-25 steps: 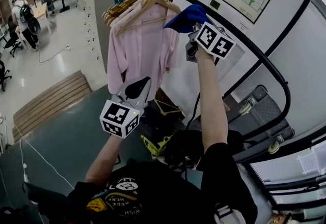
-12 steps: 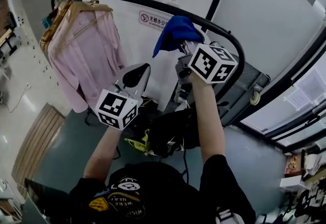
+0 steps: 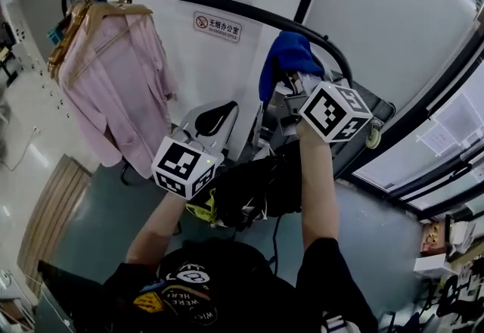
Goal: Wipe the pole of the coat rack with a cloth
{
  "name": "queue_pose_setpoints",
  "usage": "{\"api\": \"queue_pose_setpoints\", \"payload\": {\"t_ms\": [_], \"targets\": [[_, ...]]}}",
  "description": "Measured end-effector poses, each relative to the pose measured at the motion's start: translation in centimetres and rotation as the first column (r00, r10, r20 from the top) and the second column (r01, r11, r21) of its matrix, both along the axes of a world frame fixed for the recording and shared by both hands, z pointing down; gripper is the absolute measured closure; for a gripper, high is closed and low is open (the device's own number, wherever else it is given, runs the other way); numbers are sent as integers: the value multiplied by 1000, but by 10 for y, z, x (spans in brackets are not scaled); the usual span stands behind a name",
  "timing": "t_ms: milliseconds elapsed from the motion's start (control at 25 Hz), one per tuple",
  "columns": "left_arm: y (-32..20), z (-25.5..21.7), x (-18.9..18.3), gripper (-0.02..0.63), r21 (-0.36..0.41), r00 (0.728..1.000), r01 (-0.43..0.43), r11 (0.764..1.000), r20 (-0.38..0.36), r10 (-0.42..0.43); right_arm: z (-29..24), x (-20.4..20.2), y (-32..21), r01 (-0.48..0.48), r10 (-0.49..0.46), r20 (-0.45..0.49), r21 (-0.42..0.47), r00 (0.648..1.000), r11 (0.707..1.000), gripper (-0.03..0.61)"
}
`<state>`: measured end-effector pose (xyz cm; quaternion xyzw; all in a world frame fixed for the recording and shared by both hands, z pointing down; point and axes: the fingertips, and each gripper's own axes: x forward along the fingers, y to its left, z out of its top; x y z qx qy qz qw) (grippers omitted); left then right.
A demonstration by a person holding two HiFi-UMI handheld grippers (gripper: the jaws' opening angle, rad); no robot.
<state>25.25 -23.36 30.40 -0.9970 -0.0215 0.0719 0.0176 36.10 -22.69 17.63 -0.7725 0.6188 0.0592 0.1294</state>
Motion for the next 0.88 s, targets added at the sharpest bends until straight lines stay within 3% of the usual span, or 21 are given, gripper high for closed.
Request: {"api": "queue_pose_setpoints", "payload": {"t_ms": [160, 280, 520, 880], "targets": [[-33, -6, -20, 615, 8, 994, 109, 994, -21, -108, 1, -9, -40, 62, -62, 4, -12, 998, 998, 512], [-72, -7, -50, 615, -1, 976, 215, 977, -31, -215, 3, -21, -83, 119, -118, 21, -21, 993, 993, 512], [-144, -14, -133, 615, 1, 899, 437, 900, -46, -436, 9, -62, -201, 258, -256, 46, -61, 966, 964, 512], [-189, -5, -213, 615, -8, 809, 588, 809, -13, -588, 14, -103, -341, 285, -282, 40, -144, 959, 948, 512]]}}
